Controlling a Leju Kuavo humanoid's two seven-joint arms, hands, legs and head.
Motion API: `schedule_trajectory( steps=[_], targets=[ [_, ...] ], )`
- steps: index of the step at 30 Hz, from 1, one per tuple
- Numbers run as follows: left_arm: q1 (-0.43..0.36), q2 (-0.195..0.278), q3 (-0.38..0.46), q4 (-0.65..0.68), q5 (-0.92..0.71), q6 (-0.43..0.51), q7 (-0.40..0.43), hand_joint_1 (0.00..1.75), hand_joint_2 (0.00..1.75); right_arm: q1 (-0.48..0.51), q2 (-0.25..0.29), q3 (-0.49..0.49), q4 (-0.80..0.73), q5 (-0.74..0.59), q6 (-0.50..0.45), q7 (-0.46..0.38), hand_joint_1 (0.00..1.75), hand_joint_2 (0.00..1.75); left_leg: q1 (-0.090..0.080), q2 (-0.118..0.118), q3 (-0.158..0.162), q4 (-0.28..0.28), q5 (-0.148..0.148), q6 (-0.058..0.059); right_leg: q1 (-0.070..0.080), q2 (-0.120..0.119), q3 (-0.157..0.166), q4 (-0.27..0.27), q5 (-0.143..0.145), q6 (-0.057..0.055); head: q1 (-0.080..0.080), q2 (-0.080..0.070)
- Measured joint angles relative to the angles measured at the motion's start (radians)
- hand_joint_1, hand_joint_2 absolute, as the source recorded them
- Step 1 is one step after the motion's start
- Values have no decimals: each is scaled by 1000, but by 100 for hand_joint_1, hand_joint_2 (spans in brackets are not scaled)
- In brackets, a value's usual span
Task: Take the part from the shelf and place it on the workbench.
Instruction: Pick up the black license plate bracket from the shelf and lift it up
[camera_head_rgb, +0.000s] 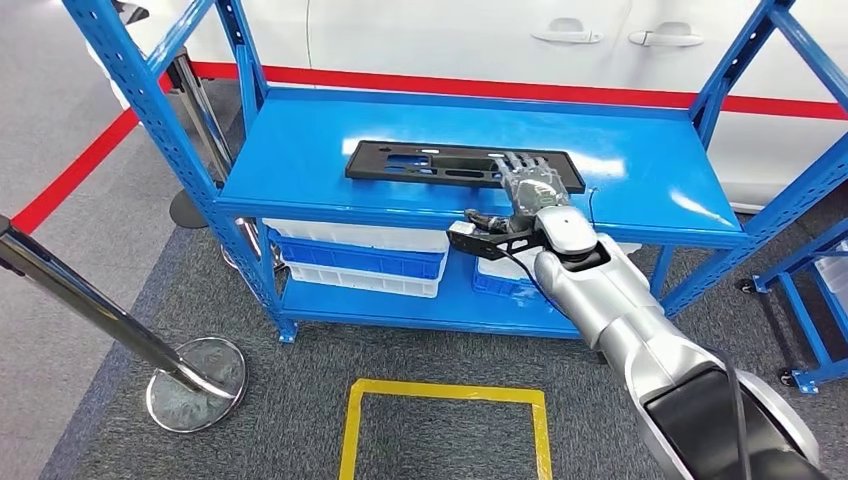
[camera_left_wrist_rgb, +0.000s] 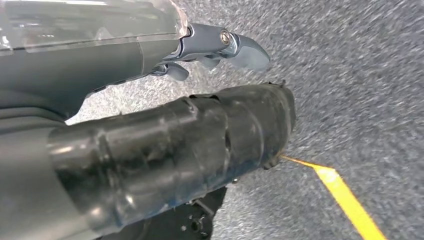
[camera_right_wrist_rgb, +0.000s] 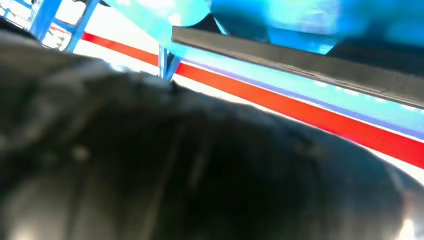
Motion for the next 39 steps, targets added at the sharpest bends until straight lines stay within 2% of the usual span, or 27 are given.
schedule_trajectory(
  steps=[1, 2, 3, 4, 5, 6, 7, 8, 10, 12, 14, 16, 17, 18, 19, 21, 23, 25, 28, 30, 32, 33, 34, 36, 37, 38, 39],
  targets=[
    [0, 0, 0, 0, 0, 0, 0, 0, 0, 5, -2, 0, 0, 0, 0, 0, 0, 0, 0, -1, 3, 1, -4, 1, -4, 0, -41, 63, -16, 4, 0, 0],
    [-1, 0, 0, 0, 0, 0, -1, 0, 0, 10, -4, 0, 0, 0, 1, 0, 0, 0, 0, -2, 6, 2, -8, 1, -8, 0, -71, 100, -16, 8, 0, 0],
    [-1, 0, 0, 0, 0, 0, -1, 0, 0, 13, -5, 0, 0, 0, 2, 0, 0, 0, 0, -3, 11, 3, -13, 0, -12, -1, -85, 103, 3, 11, 0, 0],
    [0, 0, 0, 0, 0, 0, -1, 0, 0, 15, -5, 0, 0, 0, 3, 0, 0, 0, 1, -5, 17, 5, -20, -2, -16, -1, -77, 65, 42, 12, 0, 0],
    [0, -1, 0, 0, 0, 0, -1, 0, 0, 15, -6, 0, 0, 0, 4, 0, 0, 0, 1, -5, 25, 7, -27, -5, -18, -2, -53, -1, 90, 12, 0, 0],
    [1, -1, 0, 0, 0, 0, 0, 0, 0, 14, -7, 0, 0, 1, 4, -1, 0, 0, 0, -6, 31, 10, -34, -10, -18, -2, -26, -65, 123, 11, 0, 0],
    [1, -2, 0, 0, 0, 0, 0, 0, 0, 14, -7, 0, 0, 1, 5, -3, 0, 0, -2, -6, 35, 12, -41, -15, -16, -2, -2, -119, 142, 8, 0, 0],
    [0, -2, 0, 0, 0, 0, 0, 0, 0, 14, -8, 0, 0, 2, 6, -5, 0, 0, -3, -6, 36, 13, -45, -20, -13, -2, 13, -149, 145, 5, 0, 0],
    [-2, -2, 0, 0, -1, 0, 0, 0, 0, 15, -8, 0, 0, 3, 7, -12, 0, 0, -3, -6, 36, 11, -49, -32, -8, -2, 22, -163, 132, -3, -1, 0],
    [-4, -2, 0, 0, -2, 0, 0, 0, 0, 15, -8, 0, -2, 4, 7, -18, 0, 0, 0, -4, 36, 23, -60, -42, -11, -1, 32, -170, 129, -15, 0, 0],
    [-3, -2, 0, 0, -3, -1, 0, 0, 0, 13, -5, 0, -4, 4, 8, -22, 0, 0, 2, -2, 1, 103, -95, -50, -15, -1, 46, -177, 124, -29, -1, 0],
    [-3, -2, 0, 0, -3, -2, -1, 0, 0, 15, 0, 0, -4, 5, 9, -28, 0, 0, 2, -3, -77, 239, -138, -54, -11, 0, 55, -176, 115, -38, -1, 0],
    [-3, -1, 0, 0, -3, -3, -1, 0, 0, 18, 3, 0, -4, 6, 10, -30, 0, 0, 2, -3, -113, 288, -144, -55, -9, 0, 59, -175, 110, -39, -1, 0],
    [-2, -1, 0, 0, -3, -4, -1, 0, 0, 20, 5, 0, -4, 6, 11, -31, 0, 0, 2, -3, -133, 302, -130, -55, -7, 0, 65, -174, 105, -40, -1, 0],
    [-1, -1, 0, 0, -3, -5, -2, 0, 0, 21, 7, 0, -5, 6, 11, -32, 0, 0, 1, -3, -132, 275, -97, -53, -6, 0, 72, -172, 98, -39, -1, 0],
    [2, -1, 0, 0, -4, -6, -3, 0, 0, 21, 10, 0, -6, 6, 13, -32, 0, 0, 0, -2, -90, 148, -12, -43, -5, 0, 87, -169, 84, -37, -1, 0],
    [2, 0, 0, 0, -4, -8, -5, 0, 0, 20, 12, 0, -7, 6, 16, -32, 0, 0, -5, -2, -49, 47, 24, -33, -1, 0, 92, -167, 74, -30, -1, 0],
    [-1, 0, 0, 0, -4, -9, -6, 0, 0, 20, 13, 0, -8, 6, 18, -33, 0, 0, -9, -2, -38, 22, 16, -27, 2, 0, 91, -169, 71, -21, -1, 0],
    [0, -1, 0, 0, -6, -10, -6, 0, 0, 17, 13, 0, -16, 6, 19, -35, 0, 0, -1, -2, -23, 7, 13, -15, 1, -1, 85, -147, 52, -5, 0, 0],
    [1, -2, 0, 0, -7, -10, -5, 0, 0, 14, 12, 0, -18, 6, 22, -36, 0, 0, 1, -1, -10, 1, 8, -7, -3, -1, 35, -46, 10, 4, 1, 0],
    [0, -1, 0, 0, -8, -10, -5, 0, 0, 19, 12, 0, -17, 6, 25, -38, 0, 0, 1, -2, -3, 2, 0, -2, -9, -1, -43, 76, -22, 10, 1, 0],
    [0, -1, 0, 0, -8, -10, -4, 0, 0, 24, 11, 0, -17, 6, 26, -39, 0, 0, 1, -3, 1, 3, -4, -3, -12, -2, -68, 101, -15, 12, 1, 0],
    [0, -1, 0, 0, -9, -10, -4, 0, 0, 27, 11, 0, -17, 5, 26, -40, 0, 0, 1, -4, 6, 5, -10, -4, -15, -2, -74, 89, 11, 13, 1, 0],
    [1, -2, 0, 0, -10, -11, -3, 0, 0, 27, 11, 0, -18, 5, 26, -42, 0, 0, 1, -6, 18, 10, -24, -10, -19, -3, -38, -25, 95, 12, 1, 0],
    [1, -2, 0, 0, -10, -12, -3, 0, 0, 25, 11, 0, -18, 5, 26, -42, 0, 0, 0, -7, 22, 14, -31, -14, -17, -3, -14, -84, 123, 10, 1, 0],
    [1, -2, 0, 1, -10, -12, -2, 0, 0, 24, 11, 0, -18, 5, 26, -43, 0, 0, -2, -7, 24, 17, -36, -20, -15, -3, 5, -128, 137, 7, 0, 0],
    [0, -3, 0, 1, -10, -13, -2, 0, 0, 23, 11, 0, -18, 5, 27, -44, 0, 0, -3, -7, 24, 18, -40, -25, -12, -2, 14, -149, 136, 3, 0, 0]
  ],
)
